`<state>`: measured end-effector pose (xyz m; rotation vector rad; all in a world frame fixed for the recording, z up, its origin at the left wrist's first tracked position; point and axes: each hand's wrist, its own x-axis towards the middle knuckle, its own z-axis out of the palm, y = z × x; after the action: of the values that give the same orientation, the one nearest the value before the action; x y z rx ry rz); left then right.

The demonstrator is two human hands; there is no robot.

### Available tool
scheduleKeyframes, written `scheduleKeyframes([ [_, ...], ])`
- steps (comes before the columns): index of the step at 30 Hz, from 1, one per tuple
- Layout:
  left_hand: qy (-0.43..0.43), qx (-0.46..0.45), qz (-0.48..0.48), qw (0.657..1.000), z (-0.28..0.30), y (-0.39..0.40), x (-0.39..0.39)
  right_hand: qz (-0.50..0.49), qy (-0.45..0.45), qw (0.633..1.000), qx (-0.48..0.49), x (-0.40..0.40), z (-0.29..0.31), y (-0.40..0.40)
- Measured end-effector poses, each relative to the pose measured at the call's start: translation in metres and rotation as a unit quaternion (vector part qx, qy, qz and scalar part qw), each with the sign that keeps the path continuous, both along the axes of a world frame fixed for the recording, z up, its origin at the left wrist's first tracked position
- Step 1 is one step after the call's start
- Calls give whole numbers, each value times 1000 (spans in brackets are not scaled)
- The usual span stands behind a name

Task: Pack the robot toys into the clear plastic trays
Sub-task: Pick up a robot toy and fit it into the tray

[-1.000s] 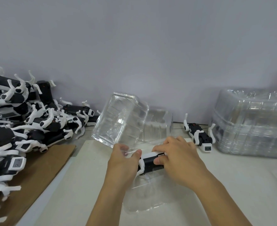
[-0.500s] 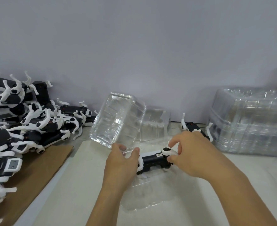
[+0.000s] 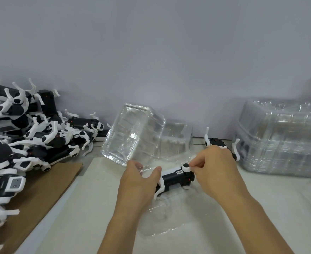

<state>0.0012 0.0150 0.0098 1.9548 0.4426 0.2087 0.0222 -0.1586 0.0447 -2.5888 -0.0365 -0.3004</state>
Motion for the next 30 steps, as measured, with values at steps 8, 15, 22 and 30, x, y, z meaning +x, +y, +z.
scheduleKeyframes([
  [8,-24,-42,21,999,-3,-3,1,59,-7,998,-14,-6,8,-2],
  [15,-39,-139,42,989,5,-4,0,176,7,981,86,-16,-2,38],
  [22,-33,-151,53,987,9,-5,-2,160,37,983,75,-18,-7,45],
  [30,-37,-129,34,990,8,-6,-2,200,-18,979,24,-18,-11,45],
])
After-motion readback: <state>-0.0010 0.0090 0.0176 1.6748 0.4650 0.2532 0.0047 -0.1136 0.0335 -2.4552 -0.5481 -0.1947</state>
